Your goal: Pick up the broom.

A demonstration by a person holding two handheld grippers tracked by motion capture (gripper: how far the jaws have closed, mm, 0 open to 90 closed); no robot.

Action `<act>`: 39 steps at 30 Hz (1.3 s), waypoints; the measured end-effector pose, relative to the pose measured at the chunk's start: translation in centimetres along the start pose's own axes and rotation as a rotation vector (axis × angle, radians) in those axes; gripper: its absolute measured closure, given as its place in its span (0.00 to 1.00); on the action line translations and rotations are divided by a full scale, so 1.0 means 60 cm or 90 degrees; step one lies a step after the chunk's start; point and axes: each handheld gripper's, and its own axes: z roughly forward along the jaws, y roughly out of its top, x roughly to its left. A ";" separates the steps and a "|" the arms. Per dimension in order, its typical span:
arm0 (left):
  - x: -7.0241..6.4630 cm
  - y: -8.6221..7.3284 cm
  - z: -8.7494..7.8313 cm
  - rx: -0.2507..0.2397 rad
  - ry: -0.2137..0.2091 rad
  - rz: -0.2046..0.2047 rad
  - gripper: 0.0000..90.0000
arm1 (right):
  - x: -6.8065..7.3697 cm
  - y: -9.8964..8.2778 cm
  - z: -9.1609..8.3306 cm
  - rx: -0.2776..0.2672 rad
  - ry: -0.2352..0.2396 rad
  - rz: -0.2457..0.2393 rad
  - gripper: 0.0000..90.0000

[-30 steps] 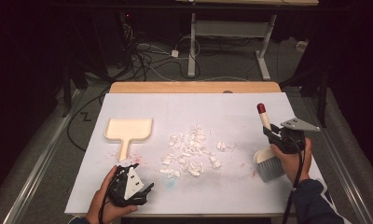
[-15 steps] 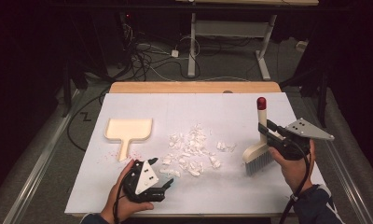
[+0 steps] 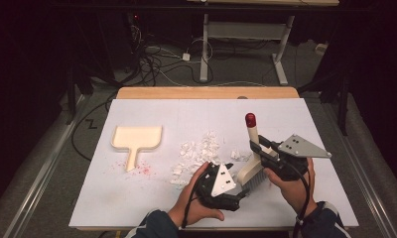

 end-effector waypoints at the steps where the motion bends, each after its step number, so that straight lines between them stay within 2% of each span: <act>1: 0.000 0.000 0.008 0.000 0.000 -0.006 0.23 | 0.005 0.001 0.000 0.005 0.007 -0.007 0.79; 2: 0.000 0.000 0.008 0.000 0.000 -0.006 0.24 | 0.009 0.002 -0.001 0.001 0.012 -0.005 0.79; 3: 0.005 -0.001 0.019 -0.002 -0.011 -0.024 0.28 | 0.014 0.002 -0.002 -0.003 0.013 -0.001 0.79; 5: 0.010 -0.003 0.024 -0.003 -0.016 -0.031 0.34 | 0.021 0.004 -0.002 -0.001 0.026 -0.006 0.79; 8: 0.020 -0.008 0.020 -0.014 -0.047 -0.042 0.44 | 0.032 0.004 -0.003 -0.003 0.039 -0.010 0.79; 10: 0.022 -0.010 0.017 -0.018 -0.045 -0.046 0.55 | 0.036 0.004 -0.003 -0.008 0.042 -0.010 0.79; 16: 0.041 -0.016 0.005 -0.021 -0.054 -0.062 0.66 | 0.041 0.005 -0.005 -0.018 0.041 -0.007 0.79; 20: 0.055 -0.016 -0.010 -0.014 -0.057 -0.052 0.69 | 0.035 0.006 -0.009 -0.027 0.064 -0.008 0.78; 22: 0.064 -0.017 -0.021 -0.011 -0.060 -0.042 0.71 | 0.029 0.005 -0.010 -0.033 0.085 -0.022 0.74; 24: 0.069 -0.019 -0.034 0.001 -0.054 -0.008 0.72 | 0.024 0.001 -0.010 -0.039 0.110 -0.036 0.67; 26: 0.073 -0.020 -0.042 0.005 -0.059 0.000 0.72 | 0.018 -0.004 -0.010 -0.040 0.132 -0.057 0.58; 28: 0.082 -0.027 -0.066 0.015 -0.076 0.020 0.72 | 0.016 -0.008 -0.006 -0.014 0.178 -0.094 0.54; 31: 0.089 -0.035 -0.090 0.019 -0.101 0.033 0.72 | 0.016 -0.021 0.002 0.031 0.221 -0.145 0.48; 34: 0.090 -0.043 -0.109 0.015 -0.134 0.038 0.72 | 0.020 -0.034 0.016 0.085 0.266 -0.168 0.42; 36: 0.088 -0.046 -0.114 0.014 -0.142 0.041 0.72 | 0.029 -0.040 0.027 0.110 0.291 -0.181 0.40; 37: 0.083 -0.051 -0.121 0.017 -0.162 0.050 0.72 | 0.035 -0.044 0.032 0.120 0.309 -0.191 0.40; 39: 0.078 -0.054 -0.124 0.027 -0.170 0.060 0.72 | 0.048 -0.051 0.039 0.126 0.338 -0.210 0.38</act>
